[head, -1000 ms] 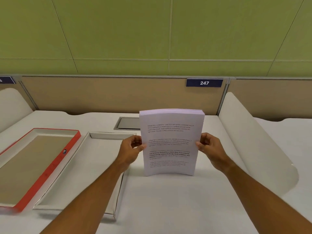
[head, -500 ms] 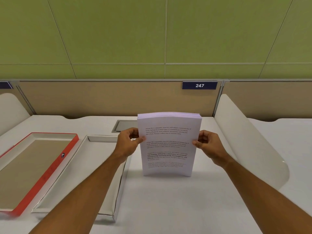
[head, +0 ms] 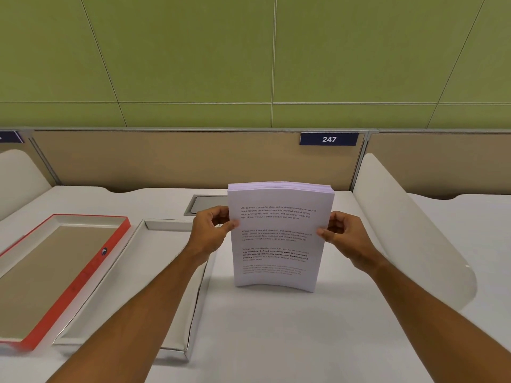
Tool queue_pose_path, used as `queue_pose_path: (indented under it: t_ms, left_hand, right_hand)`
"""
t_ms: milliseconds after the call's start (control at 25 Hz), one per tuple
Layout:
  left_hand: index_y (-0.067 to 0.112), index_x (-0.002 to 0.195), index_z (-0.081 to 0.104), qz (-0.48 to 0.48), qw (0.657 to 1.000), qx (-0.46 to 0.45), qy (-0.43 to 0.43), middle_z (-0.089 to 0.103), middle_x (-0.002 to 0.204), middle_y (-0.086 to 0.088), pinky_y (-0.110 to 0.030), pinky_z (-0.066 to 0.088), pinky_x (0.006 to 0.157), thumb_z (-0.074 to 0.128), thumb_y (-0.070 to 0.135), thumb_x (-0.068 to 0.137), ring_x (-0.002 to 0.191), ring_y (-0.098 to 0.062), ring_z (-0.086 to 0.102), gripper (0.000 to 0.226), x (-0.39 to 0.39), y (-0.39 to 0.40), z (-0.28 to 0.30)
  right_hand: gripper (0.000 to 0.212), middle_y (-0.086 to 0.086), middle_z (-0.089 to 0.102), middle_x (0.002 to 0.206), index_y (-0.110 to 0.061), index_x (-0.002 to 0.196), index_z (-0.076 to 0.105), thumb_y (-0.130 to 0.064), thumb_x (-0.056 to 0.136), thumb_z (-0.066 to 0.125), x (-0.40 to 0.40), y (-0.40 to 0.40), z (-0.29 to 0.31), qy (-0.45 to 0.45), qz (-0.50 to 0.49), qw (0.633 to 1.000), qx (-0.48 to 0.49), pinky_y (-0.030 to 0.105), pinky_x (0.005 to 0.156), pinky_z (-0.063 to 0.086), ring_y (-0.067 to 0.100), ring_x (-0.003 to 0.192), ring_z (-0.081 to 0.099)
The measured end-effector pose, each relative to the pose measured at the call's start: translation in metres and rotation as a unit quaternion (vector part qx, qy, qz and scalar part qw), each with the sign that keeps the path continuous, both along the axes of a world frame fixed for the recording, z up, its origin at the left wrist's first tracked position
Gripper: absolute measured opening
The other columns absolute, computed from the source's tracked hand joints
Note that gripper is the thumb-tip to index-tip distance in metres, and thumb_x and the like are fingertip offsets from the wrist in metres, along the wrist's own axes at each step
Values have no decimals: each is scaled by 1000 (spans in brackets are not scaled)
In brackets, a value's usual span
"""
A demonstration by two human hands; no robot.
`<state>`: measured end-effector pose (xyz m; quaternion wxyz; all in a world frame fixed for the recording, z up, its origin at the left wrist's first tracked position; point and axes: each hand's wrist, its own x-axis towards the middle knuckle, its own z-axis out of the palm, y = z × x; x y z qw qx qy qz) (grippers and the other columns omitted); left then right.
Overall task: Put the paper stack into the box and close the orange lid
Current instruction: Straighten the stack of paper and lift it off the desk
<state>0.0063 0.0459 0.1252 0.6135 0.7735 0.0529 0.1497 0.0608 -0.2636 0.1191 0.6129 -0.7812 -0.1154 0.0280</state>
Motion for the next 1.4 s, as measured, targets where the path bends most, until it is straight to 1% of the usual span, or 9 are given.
queue_pose_path:
  t_ms: [160,320,440,640,840,960,1040,1160,1400]
  left_hand:
    - [12,112,66,2,999,39,-14,74,101,-4,-44,58,87,74,13,81,92,-23,69,32,-3,-2,6]
    - [26,135,49,22,991,93,-95,66,98,5,-13,56,71,76,14,78,90,-11,67,64,3,-8,30]
    - [32,139,43,18,984,131,-122,61,96,12,-6,53,67,75,12,80,91,-8,64,70,4,-10,38]
    - [19,122,58,15,984,139,-110,64,101,-4,-34,62,77,73,9,81,94,-23,65,45,5,-7,38]
    - [20,119,60,13,986,124,-112,64,98,-2,-15,57,67,74,7,80,93,-21,66,44,6,-7,39]
    - [25,126,55,16,989,112,-100,65,94,5,-9,53,63,75,5,79,87,-10,67,55,4,-7,35]
    - [24,125,53,27,992,96,-76,68,92,4,-13,56,70,77,4,76,86,-5,67,58,1,-4,27]
    - [14,108,63,30,994,105,-14,71,95,1,-31,58,85,77,6,77,89,-9,69,35,-3,4,6]
    - [18,91,67,28,993,98,56,72,90,5,-33,55,80,80,15,76,86,-18,68,20,-8,0,-18]
  right_hand:
    - [24,13,74,103,-4,104,65,-10,83,75,2,0,2,-7,9,1000,6,43,86,60,35,98,71]
    - [58,6,71,104,-20,132,51,-18,80,78,8,9,23,-125,-19,992,-23,31,77,62,23,90,71]
    - [80,-3,62,110,-37,145,34,-17,81,77,10,11,33,-201,7,977,-66,24,74,60,14,90,68]
    - [56,4,59,113,-27,132,51,-19,83,75,14,7,38,-210,6,969,-128,39,74,64,22,85,64]
    - [55,2,60,112,-30,131,51,-21,82,76,15,6,35,-208,11,972,-113,31,74,63,21,83,65]
    - [66,-5,67,102,-34,136,46,-19,80,78,13,2,28,-183,11,981,-70,18,68,60,16,83,68]
    - [53,-5,73,96,-27,125,54,-16,79,78,12,-2,17,-140,5,990,-29,16,66,57,18,85,72]
    - [24,0,76,93,-16,100,67,-11,79,78,10,-8,-5,-84,4,996,-12,17,67,57,24,89,73]
    - [14,3,77,91,-13,92,72,-7,79,77,-1,-9,-36,1,14,1000,-13,25,75,58,26,91,73]
